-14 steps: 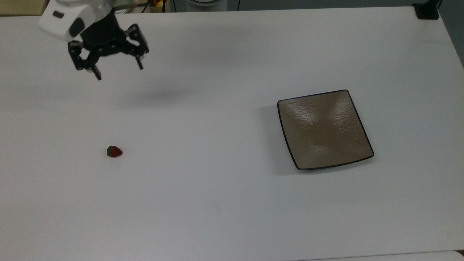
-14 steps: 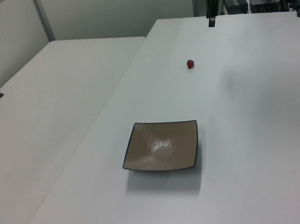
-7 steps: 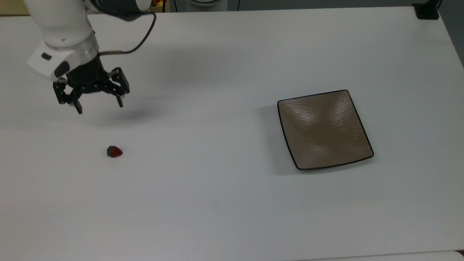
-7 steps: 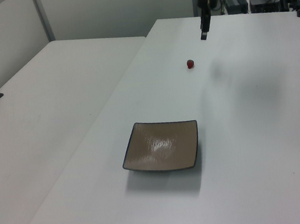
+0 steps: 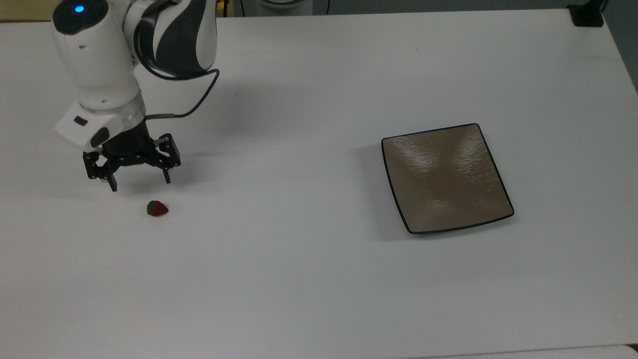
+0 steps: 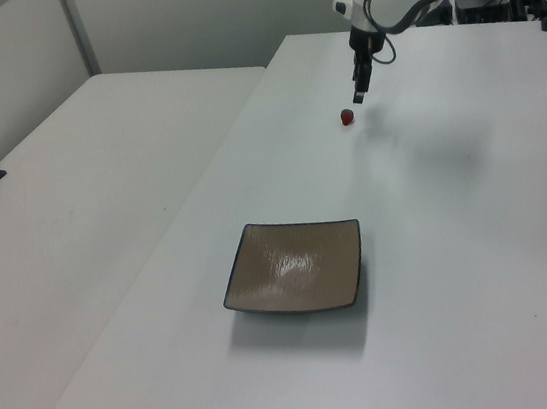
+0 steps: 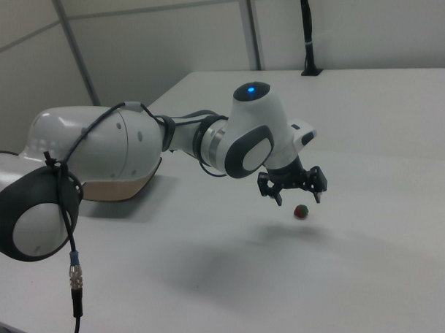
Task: Strawberries on a ceramic plate
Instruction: 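Lower the gripper around the strawberry and close on it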
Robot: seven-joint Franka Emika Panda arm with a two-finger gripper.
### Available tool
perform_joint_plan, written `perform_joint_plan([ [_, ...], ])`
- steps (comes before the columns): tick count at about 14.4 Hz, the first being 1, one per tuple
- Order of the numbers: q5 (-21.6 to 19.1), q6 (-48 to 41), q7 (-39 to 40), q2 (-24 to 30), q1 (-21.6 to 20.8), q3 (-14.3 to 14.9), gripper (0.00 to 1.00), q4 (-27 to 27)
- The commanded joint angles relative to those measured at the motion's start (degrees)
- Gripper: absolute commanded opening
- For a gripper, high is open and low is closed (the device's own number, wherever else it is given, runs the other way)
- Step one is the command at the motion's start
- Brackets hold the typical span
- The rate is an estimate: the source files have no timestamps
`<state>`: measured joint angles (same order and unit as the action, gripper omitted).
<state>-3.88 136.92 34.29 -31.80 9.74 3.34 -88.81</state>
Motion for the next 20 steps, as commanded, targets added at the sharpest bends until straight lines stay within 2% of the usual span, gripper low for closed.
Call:
perform_joint_plan([
  [1,0.98,4.92,0.77,-2.47,-0.6,-0.17,1.0,0.13],
  [5,1.07,8.8,0.95,-4.58,-1.21,-0.26,0.98,0.12],
  [6,0.98,9.59,0.95,-4.94,-1.3,-0.26,0.91,0.04],
  [10,0.98,10.38,1.04,-5.03,-1.3,-0.26,0.57,-0.14],
  [14,0.98,10.38,1.04,-4.94,-1.3,-0.26,0.05,-0.14],
  [15,1.07,10.3,1.04,-4.85,-1.39,-0.26,0.01,-0.14],
  [17,0.98,9.51,0.69,-3.37,-1.65,-0.26,0.01,-0.31],
  [20,0.98,2.68,0.69,1.81,-1.65,-0.17,0.01,-1.11],
])
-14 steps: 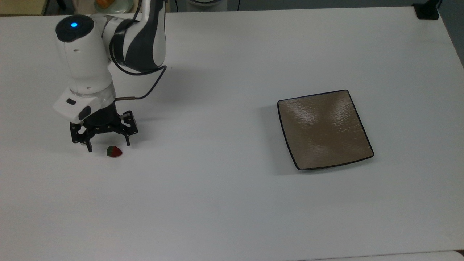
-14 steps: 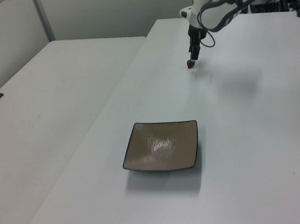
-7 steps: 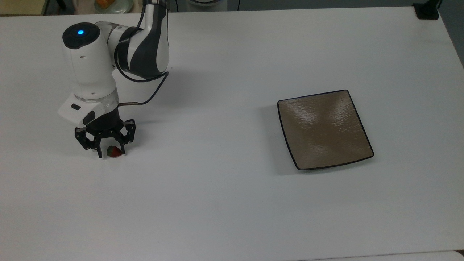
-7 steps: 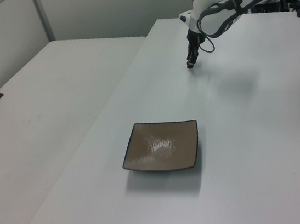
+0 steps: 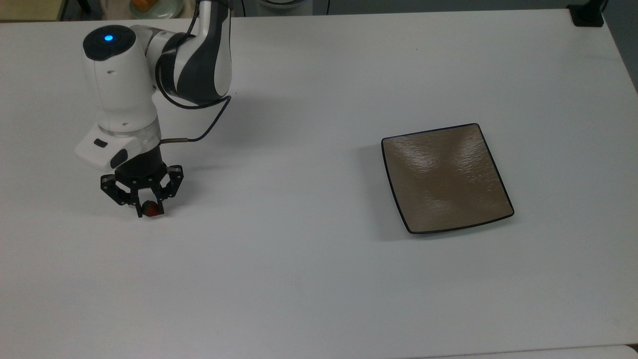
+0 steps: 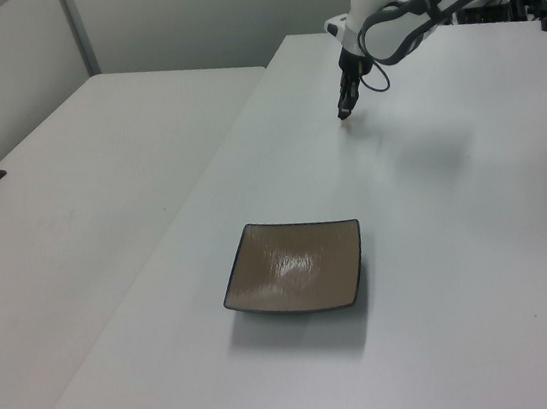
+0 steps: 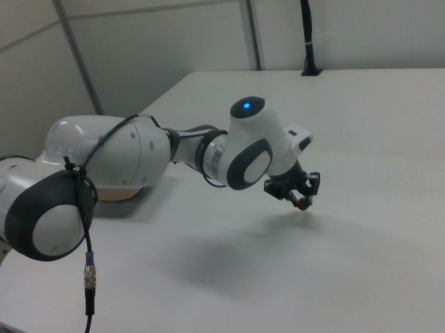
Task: Strawberries on a ceramic plate
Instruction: 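Lift the strawberry and carry it over the brown ceramic plate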
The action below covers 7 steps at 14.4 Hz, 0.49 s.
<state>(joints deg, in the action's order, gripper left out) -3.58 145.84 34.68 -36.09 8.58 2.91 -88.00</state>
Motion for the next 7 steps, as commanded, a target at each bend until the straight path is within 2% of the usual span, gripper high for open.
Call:
perform_joint_plan([
  [1,0.68,-9.14,0.3,8.03,-0.49,0.25,0.01,-1.91],
  [4,0.6,-21.68,1.09,16.1,-1.01,0.17,0.02,-1.82],
  [7,0.51,-31.63,1.01,22.45,-4.35,0.69,0.03,-1.73],
])
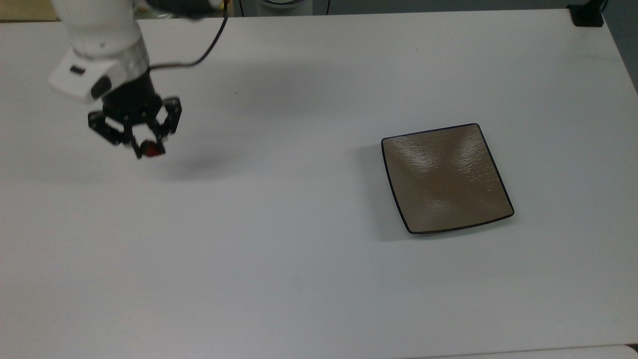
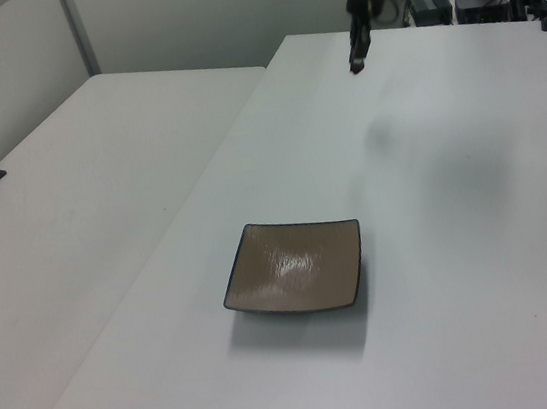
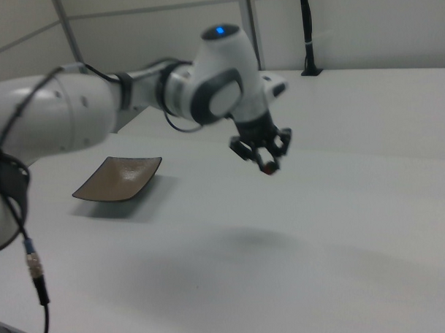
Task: Strawberries on a ceramic plate
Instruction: 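Lift the strawberry and carry it over the brown ceramic plate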
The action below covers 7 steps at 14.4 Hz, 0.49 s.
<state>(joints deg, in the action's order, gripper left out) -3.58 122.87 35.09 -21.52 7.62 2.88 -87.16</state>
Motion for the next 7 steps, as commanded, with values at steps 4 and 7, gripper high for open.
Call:
perform_joint_plan([
  [4,0.42,-20.89,-0.46,14.83,-7.7,0.73,0.03,-2.67],
  [7,0.42,-26.18,-5.8,17.82,-13.23,0.73,0.03,-2.67],
])
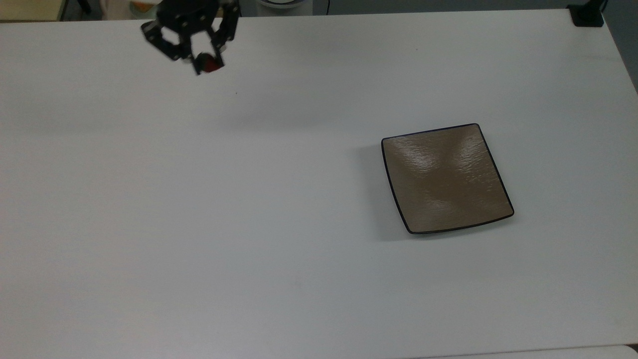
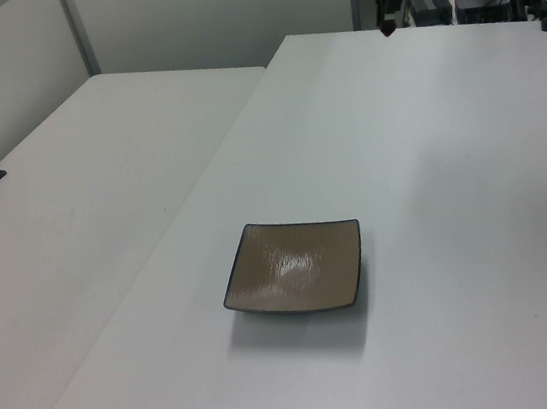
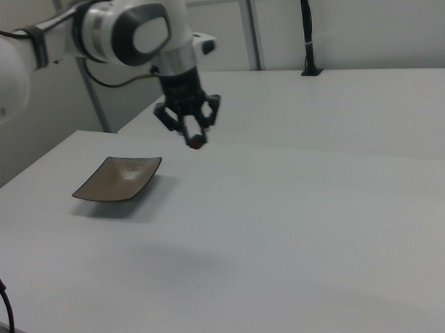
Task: Strawberries on a ceramic plate
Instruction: 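Lift the strawberry and carry it over the brown ceramic plate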
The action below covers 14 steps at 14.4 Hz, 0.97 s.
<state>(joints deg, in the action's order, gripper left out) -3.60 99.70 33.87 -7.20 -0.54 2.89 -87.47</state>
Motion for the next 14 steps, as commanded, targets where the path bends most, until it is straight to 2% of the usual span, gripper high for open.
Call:
perform_joint_plan([
  [1,0.43,-3.46,-6.87,4.03,-6.83,0.72,0.03,-2.35],
  [4,0.34,-2.5,-17.83,3.25,-14.11,0.8,0.03,-2.35],
  [7,0.17,-0.05,-24.27,1.4,-16.94,0.28,0.05,-2.26],
  [11,-0.1,8.99,-34.64,-3.77,-22.48,0.19,0.05,-2.26],
  [14,-0.36,20.5,-40.36,-9.48,-25.91,0.1,0.05,-2.44],
])
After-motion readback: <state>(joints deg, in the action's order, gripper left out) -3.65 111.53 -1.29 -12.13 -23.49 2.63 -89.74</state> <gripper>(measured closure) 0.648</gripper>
